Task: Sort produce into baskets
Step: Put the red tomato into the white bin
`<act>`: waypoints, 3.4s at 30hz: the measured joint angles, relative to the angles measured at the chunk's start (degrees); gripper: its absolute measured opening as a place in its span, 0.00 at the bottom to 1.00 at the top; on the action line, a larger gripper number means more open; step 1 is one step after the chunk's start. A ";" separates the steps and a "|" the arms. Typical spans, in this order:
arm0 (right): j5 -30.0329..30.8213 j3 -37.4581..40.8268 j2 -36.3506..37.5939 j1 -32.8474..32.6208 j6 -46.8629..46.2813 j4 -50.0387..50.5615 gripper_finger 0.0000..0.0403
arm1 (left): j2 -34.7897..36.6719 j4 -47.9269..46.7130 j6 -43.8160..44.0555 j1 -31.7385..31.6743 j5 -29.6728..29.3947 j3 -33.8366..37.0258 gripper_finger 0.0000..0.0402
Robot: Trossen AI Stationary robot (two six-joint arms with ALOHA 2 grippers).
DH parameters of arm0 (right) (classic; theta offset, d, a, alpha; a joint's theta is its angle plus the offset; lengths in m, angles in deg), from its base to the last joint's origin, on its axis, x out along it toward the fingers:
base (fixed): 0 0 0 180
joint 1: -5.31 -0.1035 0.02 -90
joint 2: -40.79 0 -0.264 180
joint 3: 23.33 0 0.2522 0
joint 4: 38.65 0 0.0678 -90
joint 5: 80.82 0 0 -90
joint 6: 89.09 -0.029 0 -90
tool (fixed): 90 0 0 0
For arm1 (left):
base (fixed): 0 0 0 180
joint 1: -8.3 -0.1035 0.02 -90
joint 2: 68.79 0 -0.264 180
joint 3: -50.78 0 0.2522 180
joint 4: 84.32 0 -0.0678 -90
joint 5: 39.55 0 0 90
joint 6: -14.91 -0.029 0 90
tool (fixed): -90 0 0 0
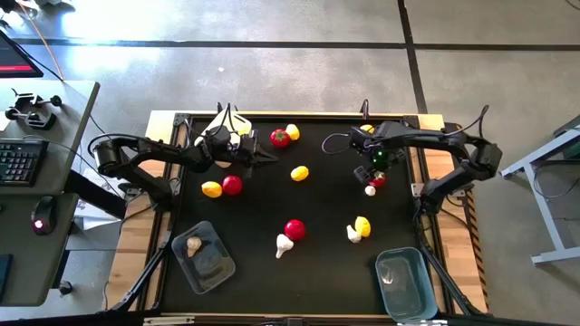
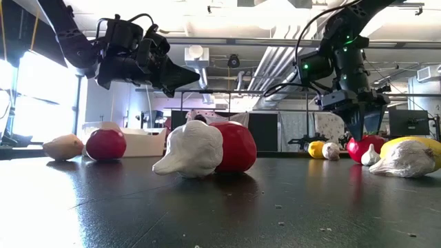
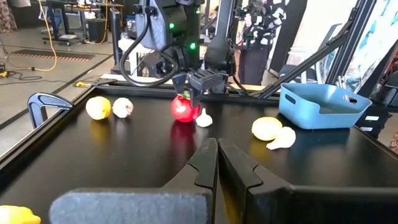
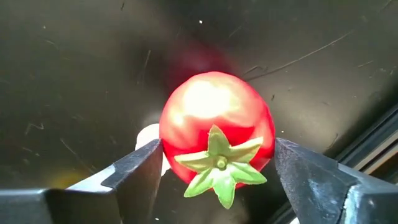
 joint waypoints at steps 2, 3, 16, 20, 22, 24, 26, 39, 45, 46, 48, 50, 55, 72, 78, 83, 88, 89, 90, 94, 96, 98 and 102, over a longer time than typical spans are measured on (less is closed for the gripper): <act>-0.07 -0.02 -0.26 -0.01 0.39 -0.60 0.71 | 0.00 0.00 0.00 0.00 0.00 -0.01 0.00; -0.23 -0.02 -0.26 0.00 0.39 -0.85 0.70 | 0.00 -0.07 -0.05 0.00 0.00 0.01 0.00; -3.36 -1.06 -0.33 0.00 3.60 -1.87 0.54 | 0.00 -0.92 -0.44 0.00 -0.02 0.01 0.00; -4.36 -2.57 -0.40 0.09 5.50 -2.50 0.51 | 0.00 -0.92 -0.46 0.00 -0.04 0.01 0.00; -4.37 -3.25 -0.42 0.11 6.18 -2.78 0.49 | 0.00 -0.93 -0.46 0.00 -0.02 0.01 0.00; -4.37 -3.48 -0.42 0.11 6.87 -3.44 0.46 | 0.00 -0.92 -0.46 0.00 -0.02 0.01 0.00; -4.99 -3.40 -0.42 0.11 7.34 -4.01 0.43 | 0.00 -0.92 -0.46 0.00 -0.02 0.01 0.00; -2.46 -3.08 -0.35 -1.28 12.03 -4.73 0.66 | 0.00 -1.28 -1.09 -0.04 -0.07 0.01 0.00; -2.44 -6.61 -0.37 -1.51 14.86 -2.29 0.81 | 0.00 -1.27 -1.07 -0.04 -0.07 0.01 0.00; -2.40 -7.47 -0.37 -1.69 15.00 -1.64 0.82 | 0.00 -1.28 -1.07 -0.04 -0.07 0.01 0.00; -2.16 -8.91 -0.36 -2.71 15.89 0.57 0.83 | 0.00 -1.30 -1.02 -0.04 -0.07 0.01 0.00; -2.02 -9.19 -0.35 -4.21 17.25 3.10 0.83 | 0.00 -1.51 -0.66 -0.04 -0.07 0.01 0.00; -1.04 -6.07 -0.33 -6.79 18.84 1.53 0.83 | 0.00 -1.90 -0.98 -0.04 -0.07 0.01 0.00; 1.05 0.95 -0.35 -6.82 24.19 -8.69 0.83 | 0.00 -2.21 -1.07 -0.04 -0.42 0.01 0.00; 0.86 1.99 -0.35 -6.82 24.44 -11.19 0.81 | 0.00 -2.23 -1.07 -0.04 -0.47 0.01 0.00; -1.15 1.99 -0.35 -6.80 23.32 -11.19 0.66 | 0.00 -2.21 -1.07 -0.04 -0.74 0.01 0.00; -1.15 1.99 -0.33 -6.78 23.74 -11.02 0.56 | 0.00 -2.23 -1.06 -0.05 -0.74 0.01 0.00; -1.15 1.99 -0.33 -6.78 23.84 -11.02 0.56 | 0.00 -2.23 -1.06 -0.06 -0.74 0.01 0.00; -1.15 1.99 -0.33 -6.78 24.03 -11.04 0.56 | 0.00 -2.23 -1.05 -0.05 -0.74 0.01 0.00; -2.37 0.96 -0.37 -6.78 24.34 -10.34 0.56 | 0.00 -2.23 -1.05 -0.04 -0.74 0.01 0.00; -3.85 -0.79 -0.37 -6.78 24.31 -10.23 0.56 | 0.00 -2.23 -1.06 -0.05 -0.72 0.01 0.00; -4.66 -2.65 -0.37 -6.78 24.22 -10.15 0.56 | 0.00 -2.23 -1.43 -0.07 -0.42 0.01 0.00; -8.00 -4.90 -0.33 -6.78 24.22 -14.32 0.56 | 0.00 -2.25 -2.49 -0.38 -0.26 0.01 0.00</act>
